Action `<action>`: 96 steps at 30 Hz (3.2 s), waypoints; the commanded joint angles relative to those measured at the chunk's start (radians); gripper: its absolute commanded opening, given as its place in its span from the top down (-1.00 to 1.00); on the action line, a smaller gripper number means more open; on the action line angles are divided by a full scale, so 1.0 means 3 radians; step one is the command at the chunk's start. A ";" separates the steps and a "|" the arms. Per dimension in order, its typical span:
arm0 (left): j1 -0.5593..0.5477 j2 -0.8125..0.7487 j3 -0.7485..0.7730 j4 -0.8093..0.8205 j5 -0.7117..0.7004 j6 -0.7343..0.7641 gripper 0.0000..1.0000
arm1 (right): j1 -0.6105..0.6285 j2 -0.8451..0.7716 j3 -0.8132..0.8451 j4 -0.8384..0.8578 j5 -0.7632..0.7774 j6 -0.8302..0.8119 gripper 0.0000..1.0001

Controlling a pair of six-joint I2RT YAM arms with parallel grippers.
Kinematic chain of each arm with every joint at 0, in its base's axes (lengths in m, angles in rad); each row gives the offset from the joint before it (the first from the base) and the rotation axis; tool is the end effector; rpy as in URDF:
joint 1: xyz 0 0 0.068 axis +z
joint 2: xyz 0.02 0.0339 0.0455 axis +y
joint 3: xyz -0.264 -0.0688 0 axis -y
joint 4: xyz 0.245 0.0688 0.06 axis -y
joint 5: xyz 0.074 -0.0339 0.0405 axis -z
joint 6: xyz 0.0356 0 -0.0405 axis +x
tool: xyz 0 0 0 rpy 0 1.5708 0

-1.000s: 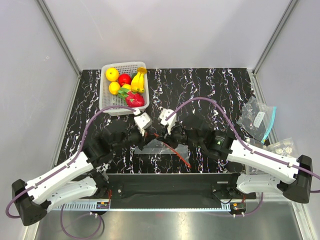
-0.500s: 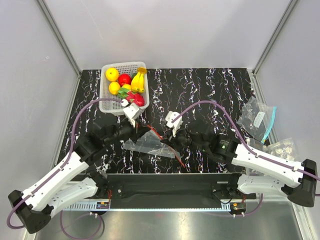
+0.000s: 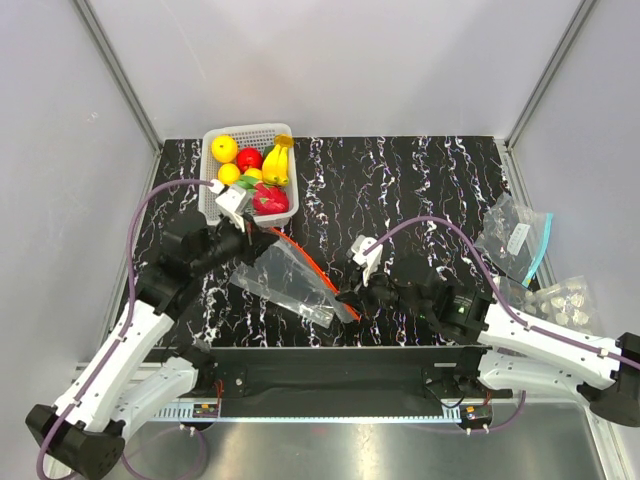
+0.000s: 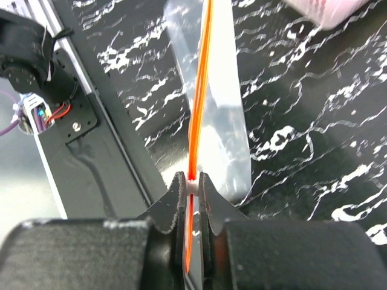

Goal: Place the food in the zip-top bag and seal the zipper
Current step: Unzip the zipper food storage bag, then open the zipper of the food storage bag.

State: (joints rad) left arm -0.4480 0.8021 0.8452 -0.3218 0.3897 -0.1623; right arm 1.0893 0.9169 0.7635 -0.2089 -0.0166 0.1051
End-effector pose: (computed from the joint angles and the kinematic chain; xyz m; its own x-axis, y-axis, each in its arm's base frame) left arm 0.1577 -0.0908 0.3444 -0.3626 0.0084 -0.9319 0.6802 0.6859 -0.2585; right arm 0.0982 0.1892 0.3061 -0.2570 -0.2653 -0.9293 -0.8712 0.4798 0.1039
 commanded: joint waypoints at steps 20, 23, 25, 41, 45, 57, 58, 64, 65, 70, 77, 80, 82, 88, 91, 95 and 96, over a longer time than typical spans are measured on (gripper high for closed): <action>0.0307 -0.0045 -0.0147 0.0683 0.0903 0.0122 1.00 | 0.0148 -0.0341 -0.0219 -0.0137 -0.0078 0.0279 -0.49; 0.0216 -0.0178 -0.0337 0.0730 0.0951 0.0162 1.00 | 0.0148 -0.0418 -0.0101 -0.0112 0.0025 0.0166 -0.50; 0.0134 -0.0234 -0.0368 0.0628 0.0920 0.0254 1.00 | 0.0143 -0.0418 -0.0004 -0.0071 0.0116 0.0110 -0.47; -0.0076 -0.0306 -0.0327 0.0234 0.0895 0.0454 1.00 | 0.0158 0.0748 0.0717 0.0057 -0.0057 0.0038 -0.04; -0.0076 -0.0306 -0.0317 0.0198 0.0890 0.0464 1.00 | 0.0178 0.0789 0.0728 0.0098 -0.0098 0.0023 -0.02; -0.0081 -0.0306 -0.0312 0.0208 0.0864 0.0444 1.00 | 0.0260 0.0891 0.0758 0.0205 -0.0154 0.0038 -0.04; -0.0076 -0.0306 -0.0312 0.0208 0.0869 0.0439 1.00 | 0.0260 0.0901 0.0763 0.0210 -0.0154 0.0038 -0.04; -0.0081 -0.0316 -0.0307 0.0203 0.0869 0.0444 1.00 | 0.0270 0.0988 0.0809 0.0210 -0.0119 0.0028 -0.02; -0.0076 -0.0321 -0.0307 0.0203 0.0864 0.0439 1.00 | 0.0270 0.0988 0.0814 0.0205 -0.0113 0.0028 -0.02; -0.0076 -0.0337 -0.0307 0.0188 0.0884 0.0444 1.00 | 0.0281 0.1034 0.0819 0.0221 -0.0058 0.0048 0.01; -0.0081 -0.0352 -0.0312 0.0183 0.0890 0.0459 1.00 | 0.0281 0.1035 0.0799 0.0210 -0.0006 0.0059 0.08; -0.0076 -0.0352 -0.0317 0.0188 0.0890 0.0464 1.00 | 0.0281 0.0963 0.0758 0.0246 -0.0032 0.0069 0.08; -0.0081 -0.0347 -0.0322 0.0183 0.0895 0.0464 1.00 | 0.0281 0.0917 0.0743 0.0246 -0.0027 0.0069 0.09; -0.0081 -0.0357 -0.0317 0.0198 0.0879 0.0464 1.00 | 0.0276 0.0896 0.0733 0.0226 -0.0052 0.0059 0.11; -0.0076 -0.0357 -0.0312 0.0198 0.0884 0.0459 1.00 | 0.0276 0.0871 0.0697 0.0256 -0.0072 0.0069 0.11; -0.0076 -0.0357 -0.0307 0.0203 0.0895 0.0449 1.00 | 0.0276 0.0896 0.0702 0.0246 -0.0057 0.0069 0.11; -0.0081 -0.0357 -0.0312 0.0203 0.0900 0.0449 1.00 | 0.0276 0.0901 0.0702 0.0246 -0.0047 0.0069 0.12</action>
State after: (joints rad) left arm -0.4683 0.7128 0.7277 -0.2985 0.6407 -0.0338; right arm 1.1599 1.2087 0.9615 -0.1783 -0.0429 0.1272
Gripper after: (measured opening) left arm 0.005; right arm 0.446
